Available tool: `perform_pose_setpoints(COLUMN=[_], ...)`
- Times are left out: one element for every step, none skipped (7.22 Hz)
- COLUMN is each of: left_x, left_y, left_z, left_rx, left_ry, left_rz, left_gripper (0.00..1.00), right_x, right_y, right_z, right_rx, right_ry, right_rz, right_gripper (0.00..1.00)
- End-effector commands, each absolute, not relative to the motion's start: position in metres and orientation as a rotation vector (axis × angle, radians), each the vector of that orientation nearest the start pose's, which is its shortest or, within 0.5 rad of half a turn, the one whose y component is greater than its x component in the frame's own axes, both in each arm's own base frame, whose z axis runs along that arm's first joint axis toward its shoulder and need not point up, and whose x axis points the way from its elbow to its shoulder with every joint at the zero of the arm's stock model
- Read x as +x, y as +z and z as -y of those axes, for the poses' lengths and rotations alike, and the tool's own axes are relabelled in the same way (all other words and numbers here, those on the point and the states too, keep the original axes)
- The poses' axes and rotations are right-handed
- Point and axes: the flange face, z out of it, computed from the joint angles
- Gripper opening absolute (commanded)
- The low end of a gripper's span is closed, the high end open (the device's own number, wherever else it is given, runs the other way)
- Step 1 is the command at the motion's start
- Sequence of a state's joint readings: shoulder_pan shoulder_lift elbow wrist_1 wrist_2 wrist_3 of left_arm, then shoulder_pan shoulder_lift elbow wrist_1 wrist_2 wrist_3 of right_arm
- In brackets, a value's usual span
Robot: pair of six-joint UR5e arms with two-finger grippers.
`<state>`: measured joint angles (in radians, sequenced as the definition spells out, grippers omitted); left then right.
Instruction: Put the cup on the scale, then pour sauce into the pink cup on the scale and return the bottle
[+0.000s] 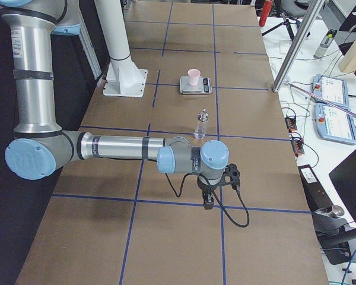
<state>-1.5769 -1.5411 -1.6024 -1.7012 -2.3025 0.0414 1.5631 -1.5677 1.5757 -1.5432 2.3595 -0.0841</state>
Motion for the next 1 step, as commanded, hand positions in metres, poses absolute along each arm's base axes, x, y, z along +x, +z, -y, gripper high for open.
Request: perform_pose_setpoints(left_x=[-0.0697], left_y=[0.6463], left_z=[0.4881], left_rx=[0.145], left_ry=[0.082], left_rz=[-0.728], left_gripper=[1.0], right_x=[0.0589], right_y=[0.6511], right_z=[0.4961], right_rx=[0.064], right_ry=[-0.101], right_rz=[0.787], right_gripper=[1.0])
